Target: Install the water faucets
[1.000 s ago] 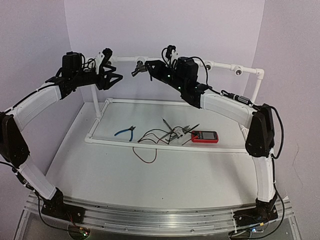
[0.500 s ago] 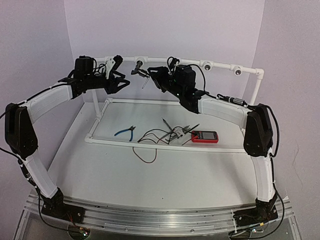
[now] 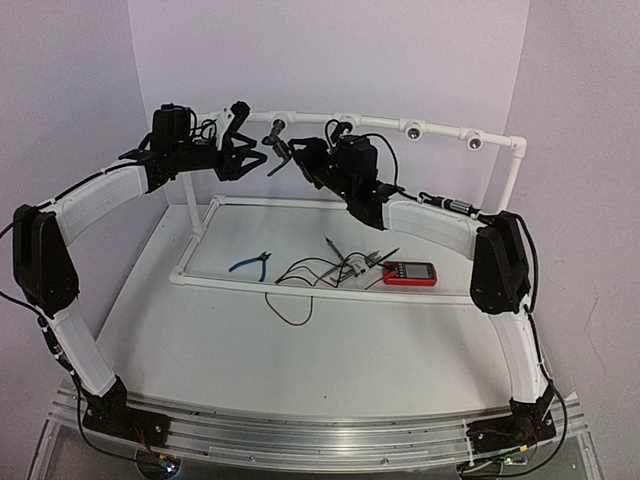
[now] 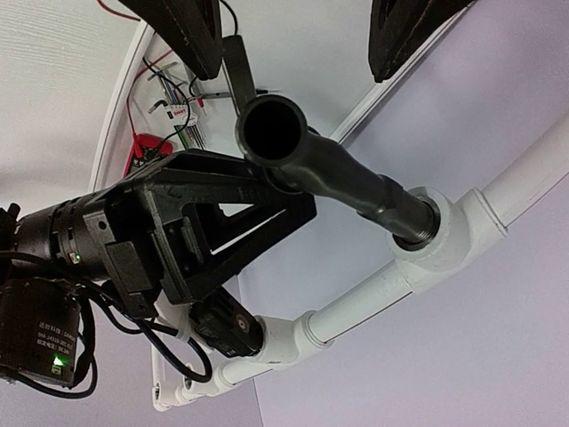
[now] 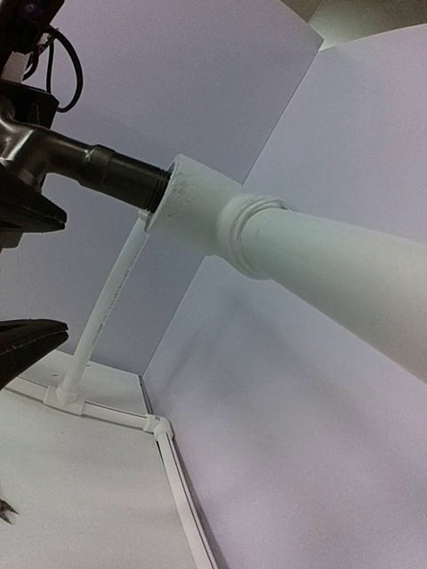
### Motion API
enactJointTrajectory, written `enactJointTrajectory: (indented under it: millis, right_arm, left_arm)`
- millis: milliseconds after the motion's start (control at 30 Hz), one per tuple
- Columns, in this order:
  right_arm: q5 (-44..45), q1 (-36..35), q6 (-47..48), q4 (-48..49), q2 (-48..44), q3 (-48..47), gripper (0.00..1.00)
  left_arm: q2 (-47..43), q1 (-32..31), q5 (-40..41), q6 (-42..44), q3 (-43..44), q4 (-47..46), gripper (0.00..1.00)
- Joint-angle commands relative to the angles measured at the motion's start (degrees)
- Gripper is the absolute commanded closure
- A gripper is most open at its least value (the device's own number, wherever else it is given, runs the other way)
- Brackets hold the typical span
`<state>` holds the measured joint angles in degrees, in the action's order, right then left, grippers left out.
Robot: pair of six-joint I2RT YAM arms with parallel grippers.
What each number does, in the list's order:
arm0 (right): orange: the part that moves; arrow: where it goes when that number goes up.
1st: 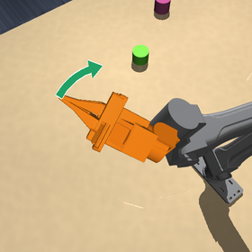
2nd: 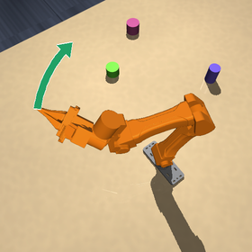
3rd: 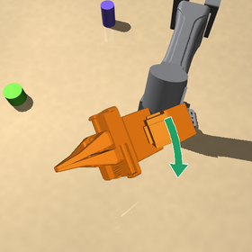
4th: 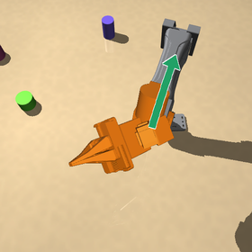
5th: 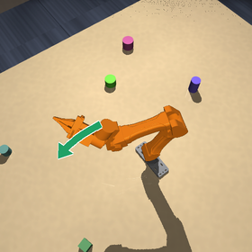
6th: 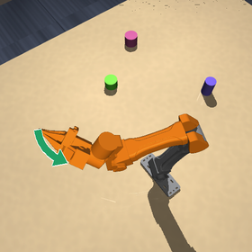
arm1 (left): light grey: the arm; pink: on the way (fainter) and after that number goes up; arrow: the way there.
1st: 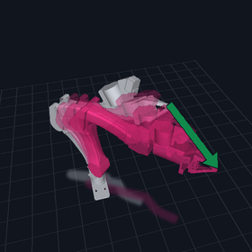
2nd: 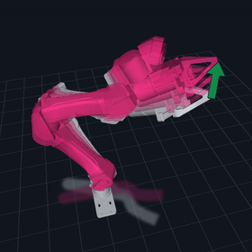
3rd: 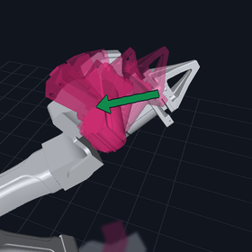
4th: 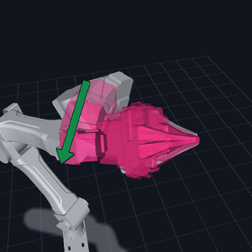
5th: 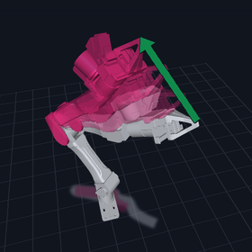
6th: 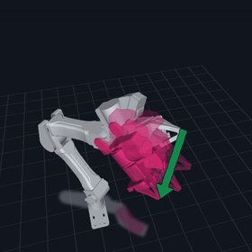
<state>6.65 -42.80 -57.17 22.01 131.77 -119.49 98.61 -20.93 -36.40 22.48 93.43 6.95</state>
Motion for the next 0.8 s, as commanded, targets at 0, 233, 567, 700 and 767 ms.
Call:
enactJointTrajectory:
  millis: [0,233,567,700,767]
  right_arm:
    - [-1.8,-1.7,-0.5,-6.5,6.3,-6.4,0.64]
    - [-1.8,-2.5,-0.3,-6.8,8.5,-8.5,0.62]
    - [1.5,-2.5,9.8,-6.7,-3.9,4.2,0.58]
    - [3.4,-2.6,14.4,-6.2,-9.5,9.4,0.56]
    - [4.3,-2.6,16.3,-6.0,-12.2,11.9,0.55]
  left_arm:
    - [0.5,-0.4,-0.2,-0.1,3.2,-2.5,0.42]
    - [-0.3,-0.5,1.4,1.9,2.9,-0.6,0.39]
    - [-0.2,-3.0,4.2,-3.1,-2.4,0.3,0.36]
    - [2.2,-3.6,5.4,-6.8,-0.7,-0.7,0.36]
    - [3.3,-3.6,6.7,-6.5,0.6,0.1,0.37]
